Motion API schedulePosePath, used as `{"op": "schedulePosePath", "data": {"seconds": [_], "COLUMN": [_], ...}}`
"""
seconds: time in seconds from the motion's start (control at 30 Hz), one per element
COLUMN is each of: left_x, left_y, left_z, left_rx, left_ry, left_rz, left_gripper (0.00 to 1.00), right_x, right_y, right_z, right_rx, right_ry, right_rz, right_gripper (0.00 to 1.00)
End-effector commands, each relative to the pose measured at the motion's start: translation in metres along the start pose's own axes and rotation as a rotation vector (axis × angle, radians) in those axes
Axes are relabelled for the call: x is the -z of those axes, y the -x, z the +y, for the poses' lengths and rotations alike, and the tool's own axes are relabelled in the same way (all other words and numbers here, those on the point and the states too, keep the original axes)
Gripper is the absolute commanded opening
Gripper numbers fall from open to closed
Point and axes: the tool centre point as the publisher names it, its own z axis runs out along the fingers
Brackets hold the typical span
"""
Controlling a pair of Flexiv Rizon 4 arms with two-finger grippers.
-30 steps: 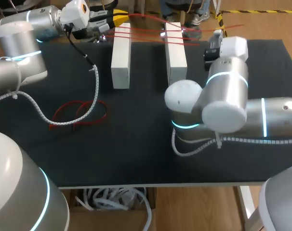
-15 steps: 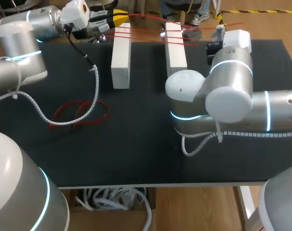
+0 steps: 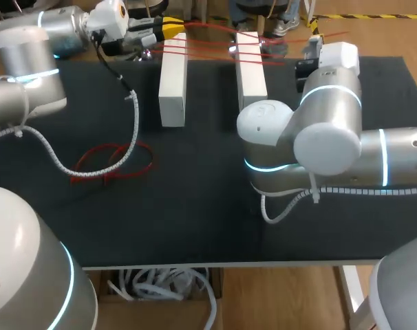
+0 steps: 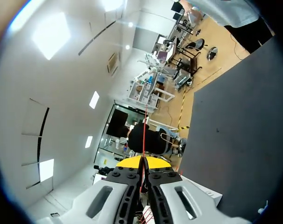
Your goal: Grab the tape and strap the tape.
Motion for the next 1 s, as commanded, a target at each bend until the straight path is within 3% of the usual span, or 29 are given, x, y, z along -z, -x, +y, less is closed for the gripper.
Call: {"op": "schedulePosePath", "data": {"seconds": [0.03,0.1,0.23,0.53,0.63,1.0], "left_x": [-0.009,-0.015,-0.026,-0.036,-0.035,-0.035], "left_y": [-0.006,-0.007,-0.012,-0.019,-0.021,-0.021], "left_z": [-0.021,-0.027,-0.029,-0.023,-0.02,-0.02], "left_rx": [0.254,0.313,0.339,0.348,0.339,0.339], "left_ry": [0.402,0.526,0.7,0.962,1.0,1.0], "left_rz": [-0.084,-0.084,-0.098,-0.02,0.041,0.041], "left_gripper": [0.0,0.0,0.0,0.0,0.0,0.0], "right_x": [0.0,0.0,0.0,0.0,0.0,0.0], "right_y": [-0.002,-0.002,-0.002,-0.002,-0.002,-0.002], "right_z": [0.001,0.001,0.001,0.001,0.001,0.001], "right_rx": [0.001,0.001,0.001,0.001,0.001,0.001], "right_ry": [-0.002,-0.002,-0.002,-0.002,-0.002,-0.002], "right_rz": [-0.006,-0.006,-0.006,-0.006,-0.006,-0.006], "right_gripper": [0.0,0.0,0.0,0.0,0.0,0.0]}}
